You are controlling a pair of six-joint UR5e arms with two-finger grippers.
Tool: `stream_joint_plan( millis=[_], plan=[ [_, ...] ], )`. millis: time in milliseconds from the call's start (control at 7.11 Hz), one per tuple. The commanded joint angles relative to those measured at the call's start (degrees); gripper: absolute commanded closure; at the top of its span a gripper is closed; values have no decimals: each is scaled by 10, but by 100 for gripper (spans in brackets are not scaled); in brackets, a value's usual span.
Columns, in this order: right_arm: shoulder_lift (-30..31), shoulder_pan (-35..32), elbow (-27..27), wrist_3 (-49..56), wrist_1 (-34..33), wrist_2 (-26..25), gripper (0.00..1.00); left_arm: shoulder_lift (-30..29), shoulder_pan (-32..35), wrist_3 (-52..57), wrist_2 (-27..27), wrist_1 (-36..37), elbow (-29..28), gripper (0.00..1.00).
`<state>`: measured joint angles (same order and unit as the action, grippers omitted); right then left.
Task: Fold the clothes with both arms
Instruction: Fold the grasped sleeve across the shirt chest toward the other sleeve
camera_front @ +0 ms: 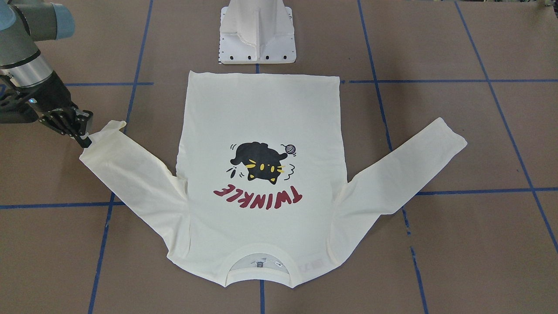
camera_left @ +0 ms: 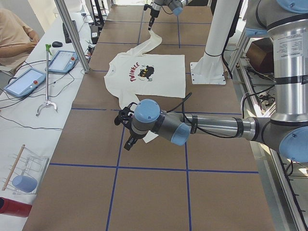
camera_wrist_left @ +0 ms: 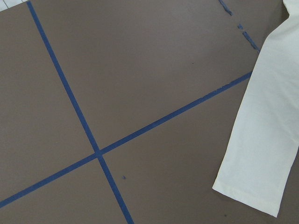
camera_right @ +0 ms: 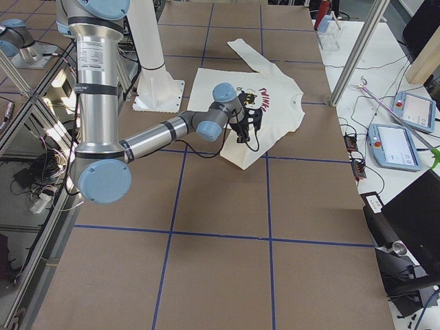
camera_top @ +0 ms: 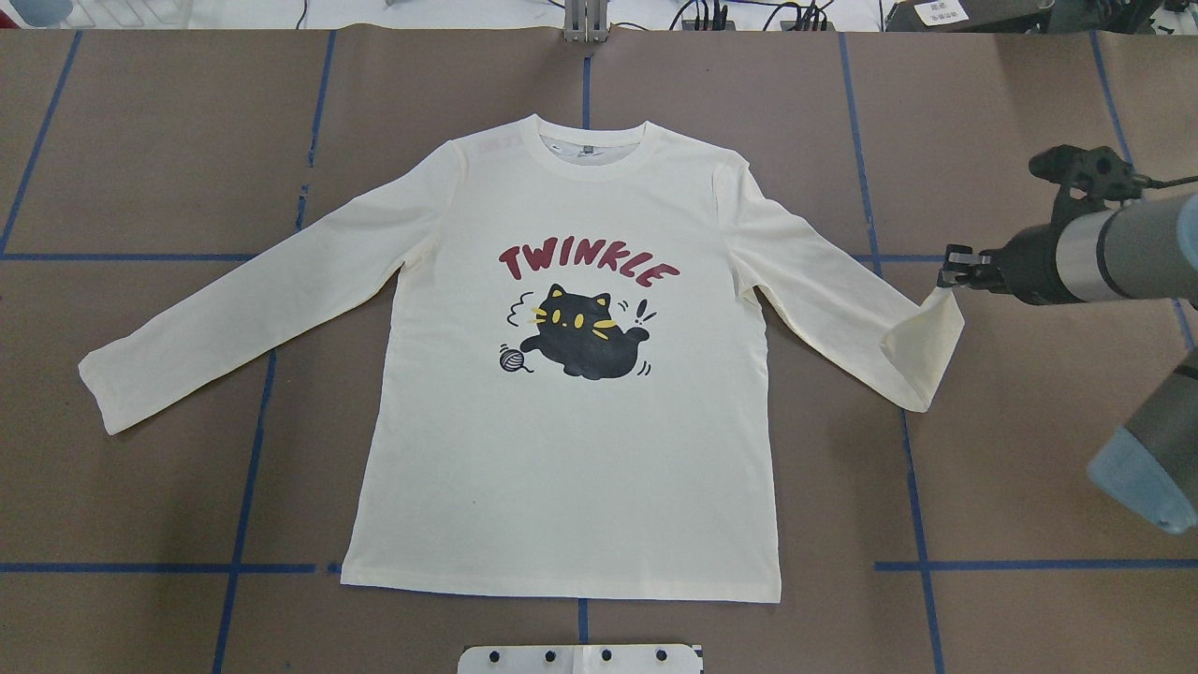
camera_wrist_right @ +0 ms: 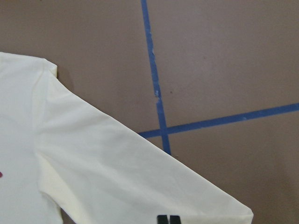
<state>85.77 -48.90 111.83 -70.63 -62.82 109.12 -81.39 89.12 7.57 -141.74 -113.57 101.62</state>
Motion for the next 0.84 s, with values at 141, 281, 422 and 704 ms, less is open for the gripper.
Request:
stream_joint_plan(
  millis=[141, 281, 422, 704],
  plan=[
    [-304, -1, -17, -2, -315, -14, 100, 1, 0, 0, 0, 0, 0, 0],
    [-363, 4, -54, -9, -327, -19, 100, 1, 0, 0, 1, 1, -1, 0],
    [-423, 25, -110, -12, -325, -41, 100, 1, 0, 0, 1, 1, -1, 0],
    [-569, 90, -309, -79, -264, -112, 100, 1, 0, -1, 1, 2, -1, 0]
  ],
)
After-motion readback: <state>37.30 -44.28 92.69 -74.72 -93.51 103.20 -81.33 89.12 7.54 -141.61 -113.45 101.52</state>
